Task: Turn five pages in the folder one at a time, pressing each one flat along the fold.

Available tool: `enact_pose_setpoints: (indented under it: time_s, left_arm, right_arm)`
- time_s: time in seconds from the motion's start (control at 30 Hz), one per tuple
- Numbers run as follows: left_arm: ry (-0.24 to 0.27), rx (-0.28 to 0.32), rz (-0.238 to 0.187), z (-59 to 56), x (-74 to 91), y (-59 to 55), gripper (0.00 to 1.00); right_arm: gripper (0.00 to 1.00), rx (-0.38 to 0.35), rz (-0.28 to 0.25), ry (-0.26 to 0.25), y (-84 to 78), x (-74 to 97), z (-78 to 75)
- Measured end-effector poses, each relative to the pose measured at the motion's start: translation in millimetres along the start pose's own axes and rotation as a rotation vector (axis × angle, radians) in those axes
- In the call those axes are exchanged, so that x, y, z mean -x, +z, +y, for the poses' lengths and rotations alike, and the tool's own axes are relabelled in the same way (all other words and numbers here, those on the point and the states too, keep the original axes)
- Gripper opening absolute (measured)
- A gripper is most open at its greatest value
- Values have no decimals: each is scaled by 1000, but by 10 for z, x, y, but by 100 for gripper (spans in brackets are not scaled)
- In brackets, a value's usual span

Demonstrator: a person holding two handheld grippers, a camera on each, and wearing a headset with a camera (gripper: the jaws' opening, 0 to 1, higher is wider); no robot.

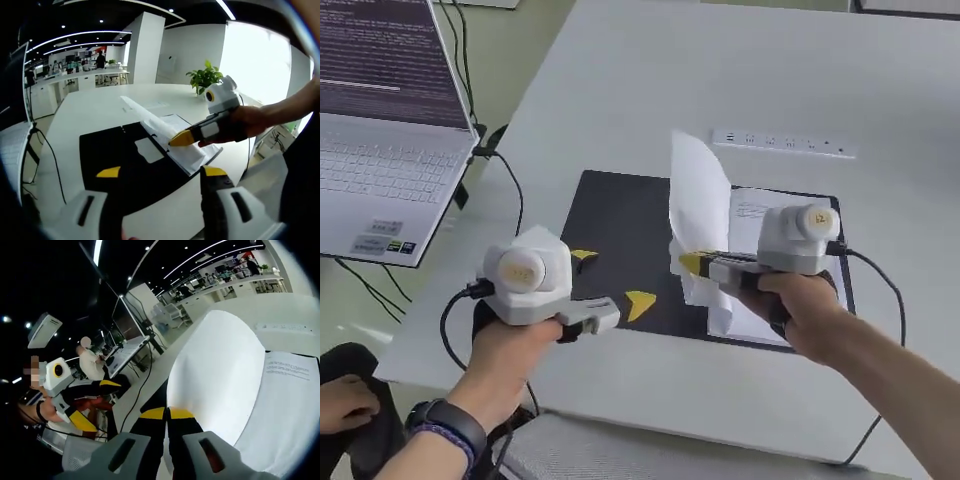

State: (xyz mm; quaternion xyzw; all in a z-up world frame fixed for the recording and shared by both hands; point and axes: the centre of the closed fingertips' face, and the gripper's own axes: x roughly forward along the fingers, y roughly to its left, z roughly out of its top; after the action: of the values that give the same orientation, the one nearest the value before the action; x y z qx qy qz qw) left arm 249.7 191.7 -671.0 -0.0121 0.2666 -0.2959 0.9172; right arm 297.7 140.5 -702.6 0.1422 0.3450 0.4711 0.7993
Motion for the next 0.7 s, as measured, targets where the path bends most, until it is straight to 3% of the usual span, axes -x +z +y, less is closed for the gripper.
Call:
enact_pose_setpoints:
  time_s: [0.3, 0.7]
  left_arm:
    - [21, 19, -14, 106, 184, -38, 66]
    - [64, 53, -11, 301, 408, -164, 66]
  right_arm:
    - [0, 21, 83, 23, -121, -417, 160]
    - [0, -13, 150, 15, -296, -795, 126]
